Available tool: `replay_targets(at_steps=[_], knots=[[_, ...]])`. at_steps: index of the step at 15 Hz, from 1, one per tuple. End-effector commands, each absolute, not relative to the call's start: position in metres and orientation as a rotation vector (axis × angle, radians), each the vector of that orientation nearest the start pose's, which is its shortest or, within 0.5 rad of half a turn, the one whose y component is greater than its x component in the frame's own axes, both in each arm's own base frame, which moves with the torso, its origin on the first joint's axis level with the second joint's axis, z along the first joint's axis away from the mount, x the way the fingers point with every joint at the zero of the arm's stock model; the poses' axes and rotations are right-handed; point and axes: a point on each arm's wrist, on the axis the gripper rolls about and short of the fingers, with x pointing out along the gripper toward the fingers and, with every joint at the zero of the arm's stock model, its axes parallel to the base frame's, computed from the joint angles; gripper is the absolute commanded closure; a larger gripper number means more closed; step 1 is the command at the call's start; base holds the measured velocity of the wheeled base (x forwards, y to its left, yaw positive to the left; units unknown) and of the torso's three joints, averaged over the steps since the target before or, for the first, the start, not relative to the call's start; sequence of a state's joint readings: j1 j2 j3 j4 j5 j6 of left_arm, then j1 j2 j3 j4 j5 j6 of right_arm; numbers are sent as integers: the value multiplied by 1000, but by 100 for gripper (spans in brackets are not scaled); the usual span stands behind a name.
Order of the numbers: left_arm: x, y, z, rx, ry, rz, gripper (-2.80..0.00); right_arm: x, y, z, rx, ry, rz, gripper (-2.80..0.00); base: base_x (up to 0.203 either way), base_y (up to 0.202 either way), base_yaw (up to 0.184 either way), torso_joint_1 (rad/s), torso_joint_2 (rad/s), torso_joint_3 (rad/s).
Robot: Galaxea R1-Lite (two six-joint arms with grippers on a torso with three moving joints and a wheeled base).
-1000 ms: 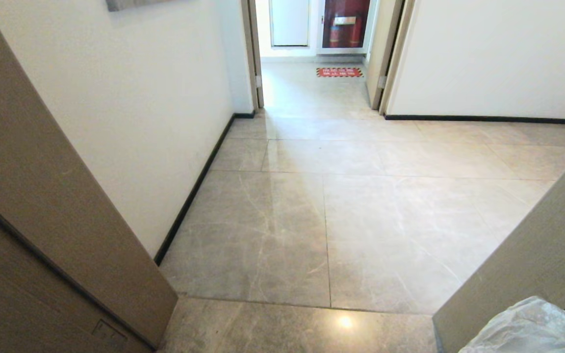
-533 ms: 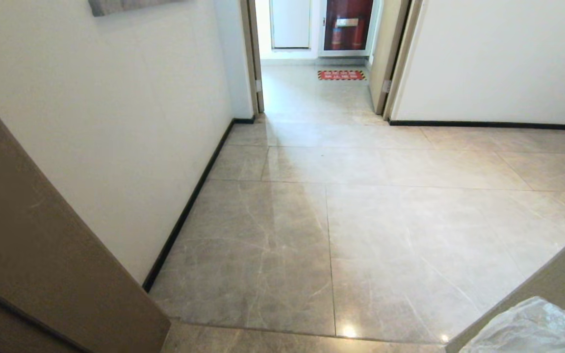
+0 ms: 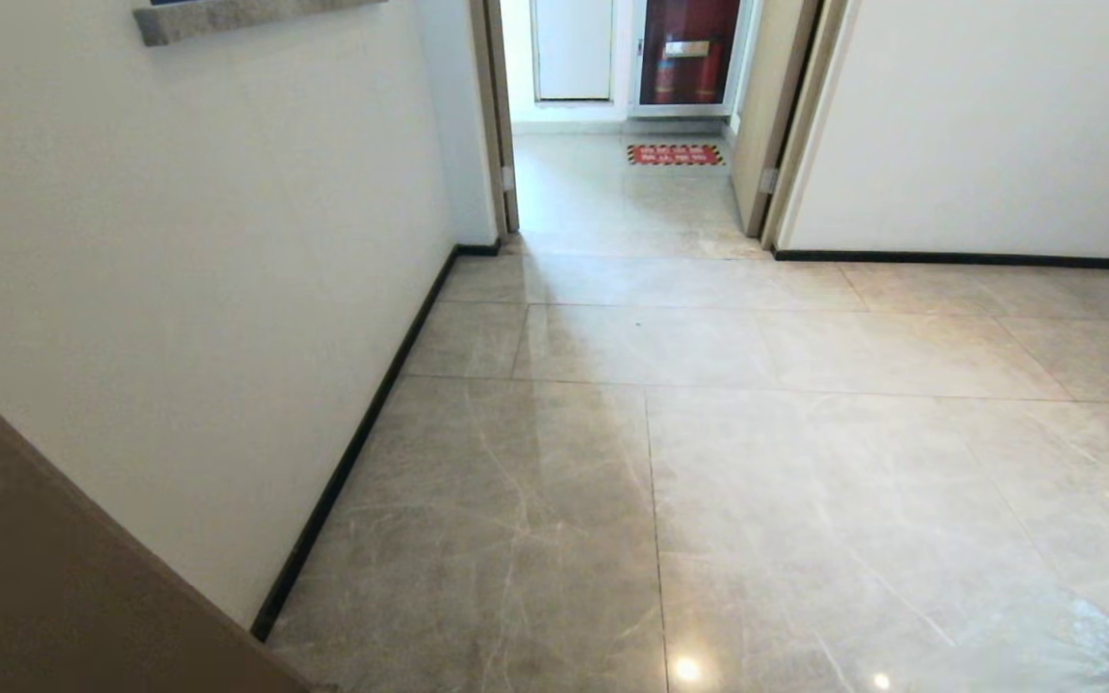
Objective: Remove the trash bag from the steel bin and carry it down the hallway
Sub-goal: Put the trash bag at the door
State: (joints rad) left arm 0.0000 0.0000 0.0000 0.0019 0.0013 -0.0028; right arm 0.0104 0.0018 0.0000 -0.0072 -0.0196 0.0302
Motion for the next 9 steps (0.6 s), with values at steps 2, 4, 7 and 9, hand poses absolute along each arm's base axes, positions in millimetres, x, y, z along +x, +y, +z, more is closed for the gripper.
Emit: replay_targets(at_steps=[2,4,7,9], knots=[[-23,0,75,-3,2,2,0,-22,-1,76,31,-3,-9,0,196,0,2,5,3,5],[-23,0,75,-3,2,0,0,-22,-1,76,31,-3,-9,0,193,0,0,5,3,-1],[-23,0,75,-3,2,2,0,-22,-1,76,31,-3,-9,0,192,0,1,-1,1,1],[-23,0,75,-3,2,1,0,-22,-1,76,31,-3,-9,0,192,0,1,-1,-1,4]])
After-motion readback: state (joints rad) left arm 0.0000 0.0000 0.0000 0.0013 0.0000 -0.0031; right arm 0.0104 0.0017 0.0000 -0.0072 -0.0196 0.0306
